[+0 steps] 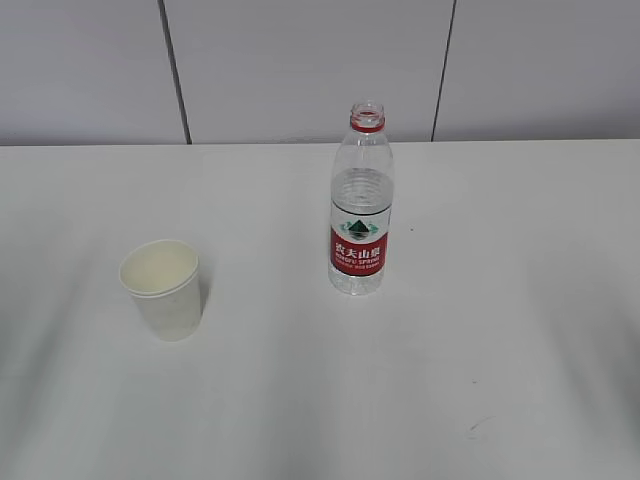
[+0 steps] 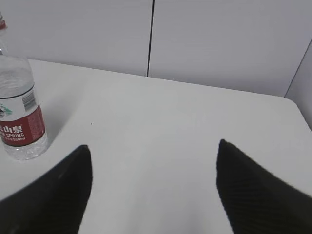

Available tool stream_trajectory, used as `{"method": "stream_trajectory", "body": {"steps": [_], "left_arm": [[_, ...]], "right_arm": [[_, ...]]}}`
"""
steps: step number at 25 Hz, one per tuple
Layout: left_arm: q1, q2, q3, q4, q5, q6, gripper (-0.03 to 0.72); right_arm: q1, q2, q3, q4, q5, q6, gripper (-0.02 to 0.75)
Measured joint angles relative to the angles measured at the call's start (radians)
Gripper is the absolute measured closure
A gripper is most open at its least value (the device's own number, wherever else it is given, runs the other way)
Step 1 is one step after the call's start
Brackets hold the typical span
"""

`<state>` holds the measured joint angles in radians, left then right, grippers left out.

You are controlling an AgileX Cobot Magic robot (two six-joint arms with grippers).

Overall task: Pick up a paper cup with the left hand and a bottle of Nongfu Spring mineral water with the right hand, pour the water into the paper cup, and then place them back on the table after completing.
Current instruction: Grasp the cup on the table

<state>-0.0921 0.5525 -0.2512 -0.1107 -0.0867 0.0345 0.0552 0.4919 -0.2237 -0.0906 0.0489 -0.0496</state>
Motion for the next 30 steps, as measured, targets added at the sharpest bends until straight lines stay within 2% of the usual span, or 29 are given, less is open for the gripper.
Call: {"method": "stream_trajectory", "body": {"steps": [6,9,14,17,19,26,30], "left_arm": [[0.000,0.117,0.000,0.000,-0.074,0.000,0.125],[0.000,0.177,0.000,0.000,-0.078,0.000,0.125],[0.000,0.241,0.000,0.000,-0.093,0.000,0.125],[0.000,0.270,0.000,-0.003,-0.099,-0.003,0.125],[-0.014,0.295,0.000,-0.006,-0.115,-0.011,0.125],[-0.145,0.425,0.000,0.041,-0.200,-0.012,0.125],[-0.155,0.514,0.000,0.045,-0.275,-0.013,0.125]], "right_arm": [[0.000,0.169,0.000,-0.109,-0.209,0.015,0.150],[0.000,0.246,0.000,-0.175,-0.303,0.084,0.150],[0.000,0.392,0.000,-0.390,-0.456,0.255,0.150],[0.000,0.494,0.000,-0.466,-0.567,0.295,0.150],[0.000,0.557,0.000,-0.480,-0.620,0.304,0.150],[0.000,0.708,-0.034,-0.501,-0.737,0.309,0.150],[0.000,0.758,-0.069,-0.503,-0.739,0.309,0.150]]}}
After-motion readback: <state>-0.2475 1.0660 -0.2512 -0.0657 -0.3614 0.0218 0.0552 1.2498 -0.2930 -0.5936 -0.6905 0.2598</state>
